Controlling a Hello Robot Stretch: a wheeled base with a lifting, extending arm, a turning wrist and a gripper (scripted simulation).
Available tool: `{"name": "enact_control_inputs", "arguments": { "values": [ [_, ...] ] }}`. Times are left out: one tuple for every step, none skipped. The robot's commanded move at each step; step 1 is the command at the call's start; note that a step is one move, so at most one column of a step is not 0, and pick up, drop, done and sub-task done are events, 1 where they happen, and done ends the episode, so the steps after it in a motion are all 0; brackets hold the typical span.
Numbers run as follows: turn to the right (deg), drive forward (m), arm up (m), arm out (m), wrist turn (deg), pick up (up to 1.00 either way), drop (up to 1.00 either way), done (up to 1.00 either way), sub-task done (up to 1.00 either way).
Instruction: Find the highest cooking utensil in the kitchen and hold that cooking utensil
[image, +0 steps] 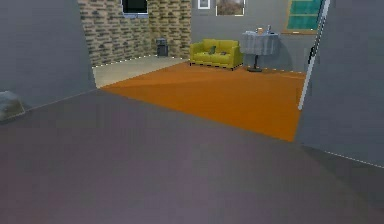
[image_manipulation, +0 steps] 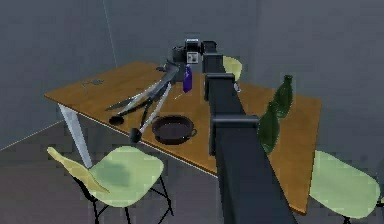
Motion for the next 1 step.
{"name": "enact_control_inputs", "arguments": {
  "values": [
    [0.0,0.0,0.0,0.0,45.0,0.0,0.0,0.0,0.0]
  ]
}}
